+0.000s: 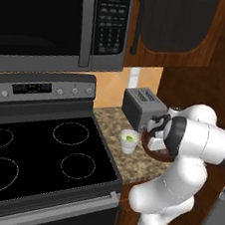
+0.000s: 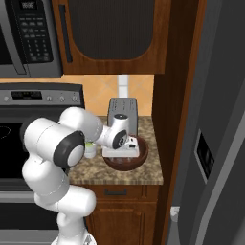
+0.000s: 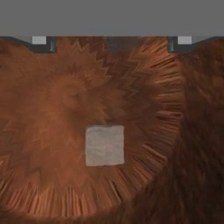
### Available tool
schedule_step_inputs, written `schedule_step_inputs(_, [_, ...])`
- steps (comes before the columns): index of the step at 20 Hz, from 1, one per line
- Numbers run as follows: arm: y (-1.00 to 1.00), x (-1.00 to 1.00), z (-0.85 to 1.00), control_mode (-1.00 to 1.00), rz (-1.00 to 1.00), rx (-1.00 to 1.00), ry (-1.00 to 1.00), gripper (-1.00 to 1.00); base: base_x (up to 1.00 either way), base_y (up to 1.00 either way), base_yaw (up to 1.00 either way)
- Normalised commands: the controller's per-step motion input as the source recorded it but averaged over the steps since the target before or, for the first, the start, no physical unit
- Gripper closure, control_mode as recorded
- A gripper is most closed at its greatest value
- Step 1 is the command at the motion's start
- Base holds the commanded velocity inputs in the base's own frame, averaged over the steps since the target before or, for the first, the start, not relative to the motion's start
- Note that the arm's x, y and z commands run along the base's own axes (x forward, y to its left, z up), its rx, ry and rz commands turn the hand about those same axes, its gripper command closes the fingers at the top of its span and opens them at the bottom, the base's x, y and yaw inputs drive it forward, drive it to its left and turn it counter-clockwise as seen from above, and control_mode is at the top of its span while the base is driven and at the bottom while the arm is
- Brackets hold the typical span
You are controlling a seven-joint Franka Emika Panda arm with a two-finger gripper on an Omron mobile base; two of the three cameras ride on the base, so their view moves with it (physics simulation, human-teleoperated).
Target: Grab a lemon wedge from the fridge and one ice cube from the ice bowl, and put them in the glass of lemonade.
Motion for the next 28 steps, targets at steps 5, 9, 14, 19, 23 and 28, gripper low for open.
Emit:
schedule_step_inputs(5, [0.0, -0.33, -0.25, -1.0, 0.0, 0.0, -0.02, -1.0, 0.0, 0.0, 0.0])
schedule_step_inputs(9, [-0.01, -0.22, 0.0, -1.0, 0.0, 0.0, -0.03, -1.0, 0.0, 0.0, 0.0])
schedule_step_inputs(14, [0.0, -0.04, 0.0, -1.0, 0.0, 0.0, -0.01, -1.0, 0.0, 0.0, 0.0])
schedule_step_inputs(19, [0.0, -0.16, -0.19, -1.0, -0.01, 0.0, 0.0, -1.0, 0.0, 0.0, 0.0])
schedule_step_inputs(23, [0.0, -0.13, -0.62, -1.0, -0.02, -0.01, -0.01, -1.0, 0.0, 0.0, 0.0])
schedule_step_inputs(28, [0.0, -0.02, -0.65, -1.0, -0.01, -0.03, -0.03, 1.0, 0.0, 0.0, 0.0])
